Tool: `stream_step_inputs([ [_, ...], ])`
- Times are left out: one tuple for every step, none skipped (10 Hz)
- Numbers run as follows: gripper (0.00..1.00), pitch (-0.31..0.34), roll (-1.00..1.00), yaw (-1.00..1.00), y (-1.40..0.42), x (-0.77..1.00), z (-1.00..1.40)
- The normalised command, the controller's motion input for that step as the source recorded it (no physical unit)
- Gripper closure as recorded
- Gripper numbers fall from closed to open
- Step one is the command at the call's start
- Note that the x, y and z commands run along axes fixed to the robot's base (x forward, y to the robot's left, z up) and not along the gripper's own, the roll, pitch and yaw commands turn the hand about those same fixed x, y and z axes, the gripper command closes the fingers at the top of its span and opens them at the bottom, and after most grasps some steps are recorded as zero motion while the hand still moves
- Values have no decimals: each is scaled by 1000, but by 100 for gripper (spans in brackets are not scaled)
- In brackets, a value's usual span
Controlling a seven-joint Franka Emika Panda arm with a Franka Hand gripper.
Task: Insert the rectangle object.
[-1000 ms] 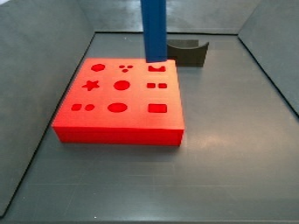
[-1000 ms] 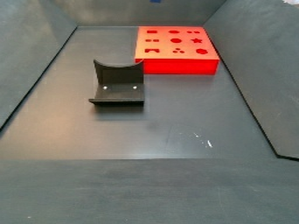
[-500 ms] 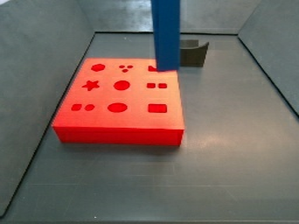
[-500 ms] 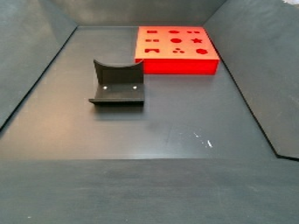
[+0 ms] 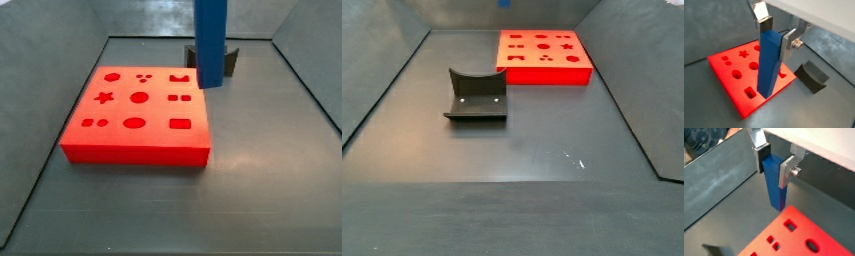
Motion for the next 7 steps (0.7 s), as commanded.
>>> stream_step_inputs([
  [100, 0, 179, 0, 69, 0, -311],
  [100, 0, 0, 0, -43, 34, -74],
  [100, -51, 0, 0, -46, -106, -517],
  [100, -19, 0, 17, -69, -166, -634],
  [100, -41, 0, 20, -40, -177, -549],
  [100, -51, 19, 6, -6, -183, -429],
  [100, -54, 14, 0, -9, -177, -363],
])
